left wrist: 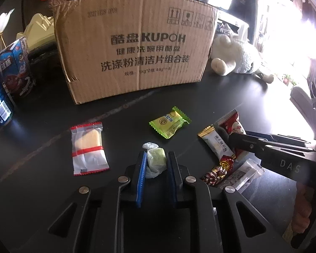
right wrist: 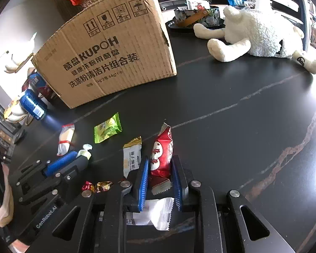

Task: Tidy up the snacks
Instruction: 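Grasp the light green wrapped candy with the left tool while the right tool grasps the red-white candy, then lift both held candies and carry them over the cardboard box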

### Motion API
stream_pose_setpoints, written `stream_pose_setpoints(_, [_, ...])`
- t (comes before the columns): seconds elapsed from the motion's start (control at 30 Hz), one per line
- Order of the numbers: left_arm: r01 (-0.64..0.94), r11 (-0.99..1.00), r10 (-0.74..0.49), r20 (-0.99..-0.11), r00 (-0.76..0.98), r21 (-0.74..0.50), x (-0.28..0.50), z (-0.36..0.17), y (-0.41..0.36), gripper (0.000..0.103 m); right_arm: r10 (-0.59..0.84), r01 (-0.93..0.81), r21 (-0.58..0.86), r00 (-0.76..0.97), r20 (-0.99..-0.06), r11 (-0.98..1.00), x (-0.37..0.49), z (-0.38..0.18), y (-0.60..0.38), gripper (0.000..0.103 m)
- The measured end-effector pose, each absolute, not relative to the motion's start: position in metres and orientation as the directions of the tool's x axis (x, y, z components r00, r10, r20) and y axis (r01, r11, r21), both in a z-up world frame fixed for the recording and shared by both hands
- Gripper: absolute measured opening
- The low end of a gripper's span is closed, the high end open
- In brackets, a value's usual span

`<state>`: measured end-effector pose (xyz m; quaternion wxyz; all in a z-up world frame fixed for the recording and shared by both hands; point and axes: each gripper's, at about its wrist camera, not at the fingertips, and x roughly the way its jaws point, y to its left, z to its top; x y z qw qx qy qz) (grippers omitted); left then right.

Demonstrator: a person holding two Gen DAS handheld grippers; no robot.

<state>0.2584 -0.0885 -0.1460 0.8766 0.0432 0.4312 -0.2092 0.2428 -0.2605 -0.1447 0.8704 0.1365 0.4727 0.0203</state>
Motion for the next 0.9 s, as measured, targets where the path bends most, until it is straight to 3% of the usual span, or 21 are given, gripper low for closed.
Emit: stream_pose_setpoints(0.9, [0.358,0.922,-0.357,-0.693,0.627,-0.151,0.236,-0.068,-0.069,0.020,0.285,-0.044,0.341,0.653,-0.701,0.939,0.229,-0.095,-0.237,0.020])
